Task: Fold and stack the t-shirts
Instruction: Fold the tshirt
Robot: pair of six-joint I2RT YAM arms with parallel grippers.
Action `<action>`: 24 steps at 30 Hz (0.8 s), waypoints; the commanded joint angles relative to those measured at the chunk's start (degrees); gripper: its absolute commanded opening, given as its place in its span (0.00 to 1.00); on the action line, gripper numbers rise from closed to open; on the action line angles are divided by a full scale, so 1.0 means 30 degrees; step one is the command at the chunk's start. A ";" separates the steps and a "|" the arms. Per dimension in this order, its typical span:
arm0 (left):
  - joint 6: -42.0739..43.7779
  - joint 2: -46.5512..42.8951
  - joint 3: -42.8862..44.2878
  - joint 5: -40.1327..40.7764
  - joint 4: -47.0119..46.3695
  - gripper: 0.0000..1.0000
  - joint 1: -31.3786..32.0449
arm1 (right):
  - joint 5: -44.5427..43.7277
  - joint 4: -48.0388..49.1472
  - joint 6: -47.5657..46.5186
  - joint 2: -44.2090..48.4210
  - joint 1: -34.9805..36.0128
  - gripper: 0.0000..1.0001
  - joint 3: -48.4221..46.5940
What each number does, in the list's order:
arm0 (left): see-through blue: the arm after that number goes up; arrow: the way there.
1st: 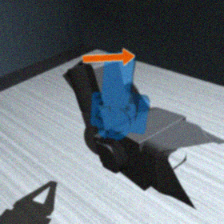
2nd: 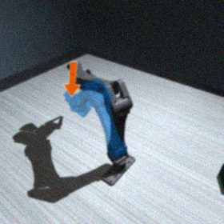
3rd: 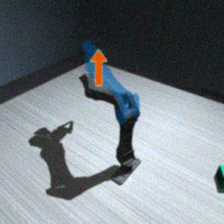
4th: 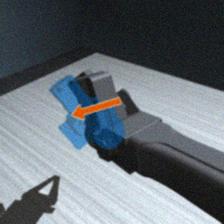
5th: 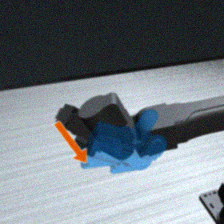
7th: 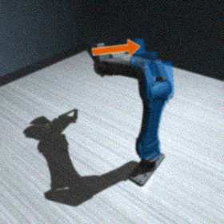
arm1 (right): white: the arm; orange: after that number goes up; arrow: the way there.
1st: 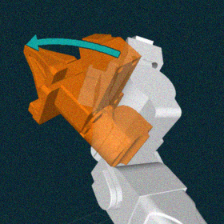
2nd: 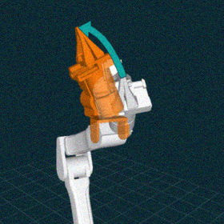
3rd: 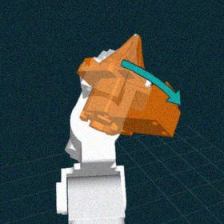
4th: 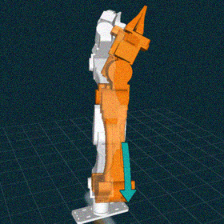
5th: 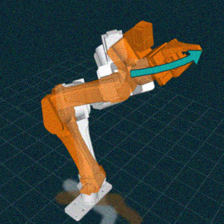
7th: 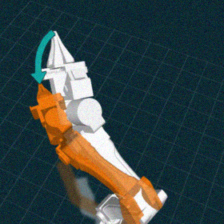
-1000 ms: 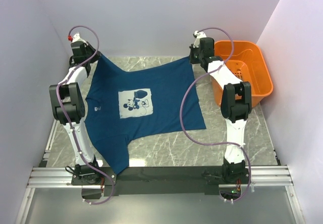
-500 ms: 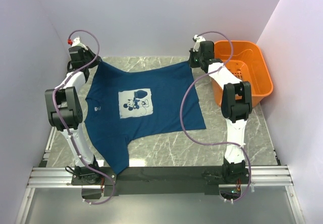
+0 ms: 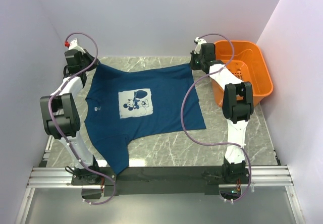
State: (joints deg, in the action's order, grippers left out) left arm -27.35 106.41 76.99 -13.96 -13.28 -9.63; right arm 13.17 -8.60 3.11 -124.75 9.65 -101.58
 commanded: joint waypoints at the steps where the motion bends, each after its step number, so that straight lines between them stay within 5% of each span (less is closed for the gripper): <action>1: 0.0680 -0.1572 -0.0643 -0.0651 -0.1257 0.01 -0.0042 | 0.0034 0.0523 0.0046 0.1504 -0.0170 0.00 0.0227; 24: 0.1413 -0.3244 -0.1904 -0.0504 -0.1111 0.01 -0.0482 | -0.0376 0.0465 0.0309 0.1886 -0.0960 0.00 0.0287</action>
State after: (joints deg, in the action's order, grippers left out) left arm -24.45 99.90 71.35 -14.76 -14.11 -10.63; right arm 12.95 -8.27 3.57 -122.58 7.62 -98.80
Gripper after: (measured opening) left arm 0.013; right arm 0.008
